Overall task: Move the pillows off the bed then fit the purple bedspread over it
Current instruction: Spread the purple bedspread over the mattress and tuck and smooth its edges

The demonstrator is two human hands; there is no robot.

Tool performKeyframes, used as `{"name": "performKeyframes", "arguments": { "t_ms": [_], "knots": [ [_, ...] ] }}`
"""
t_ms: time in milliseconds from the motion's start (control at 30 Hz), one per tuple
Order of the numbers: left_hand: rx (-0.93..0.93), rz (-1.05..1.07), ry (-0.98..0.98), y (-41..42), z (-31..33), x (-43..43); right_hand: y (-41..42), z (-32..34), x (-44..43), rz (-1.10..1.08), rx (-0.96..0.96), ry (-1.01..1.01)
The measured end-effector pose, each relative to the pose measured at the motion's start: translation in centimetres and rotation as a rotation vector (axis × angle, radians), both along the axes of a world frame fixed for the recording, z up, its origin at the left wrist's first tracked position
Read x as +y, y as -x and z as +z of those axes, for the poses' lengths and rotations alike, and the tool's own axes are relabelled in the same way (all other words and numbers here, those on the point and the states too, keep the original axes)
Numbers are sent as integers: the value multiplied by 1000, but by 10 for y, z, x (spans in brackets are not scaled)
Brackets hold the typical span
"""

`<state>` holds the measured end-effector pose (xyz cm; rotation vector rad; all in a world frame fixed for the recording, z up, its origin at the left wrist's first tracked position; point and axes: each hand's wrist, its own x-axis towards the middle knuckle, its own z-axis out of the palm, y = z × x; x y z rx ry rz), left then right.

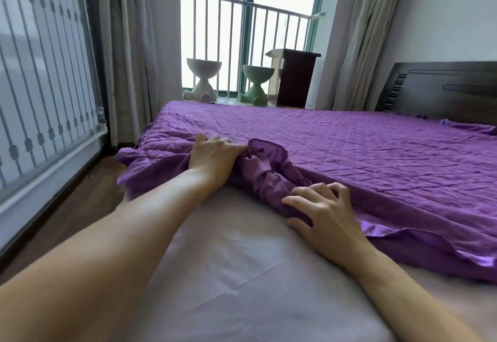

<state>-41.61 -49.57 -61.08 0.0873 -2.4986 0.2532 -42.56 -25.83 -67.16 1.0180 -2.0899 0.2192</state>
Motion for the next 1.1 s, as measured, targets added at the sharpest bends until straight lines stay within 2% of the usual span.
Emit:
{"name": "performKeyframes", "arguments": {
  "t_ms": [100, 167, 267, 367, 433, 500, 533, 633, 667, 733, 800, 833, 900, 1033, 1100],
  "knots": [
    [29, 60, -81, 14, -20, 6, 11, 0, -2, -159, -176, 18],
    [14, 90, -131, 16, -28, 2, 17, 14, -5, -200, -405, 96],
    [6, -7, -386, 13, -16, -11, 51, 46, -6, -119, -733, 243],
    [-72, -153, -578, 11, -8, -29, 74, 53, -8, -47, -883, 392],
    [-109, -136, -612, 10, -12, -36, 79, 36, -14, -57, -826, 406],
    [-92, -49, -467, 14, -21, -37, 84, 19, -20, -162, -630, 259],
    [-17, -41, -350, 16, -22, -34, 85, 15, -22, -197, -535, 196],
    [323, -277, -96, 19, -14, -16, 85, 14, -23, -228, -507, 124],
    [344, -393, -37, 17, -12, -7, 86, 13, -23, -246, -524, 102],
    [183, -523, 84, 17, -19, 13, 85, 14, -20, -248, -573, 108],
    [0, -468, 211, 20, -29, 26, 81, 16, -19, -224, -592, 147],
    [-28, -420, 255, 22, -33, 28, 79, 18, -18, -212, -596, 167],
    [14, -391, 254, 27, -37, 26, 74, 20, -17, -198, -518, 123],
    [92, -398, 192, 21, -37, 26, 62, 15, -17, -210, -237, -138],
    [124, -397, 228, 12, -35, 25, 61, 13, -16, -211, -76, -161]
  ]
}}
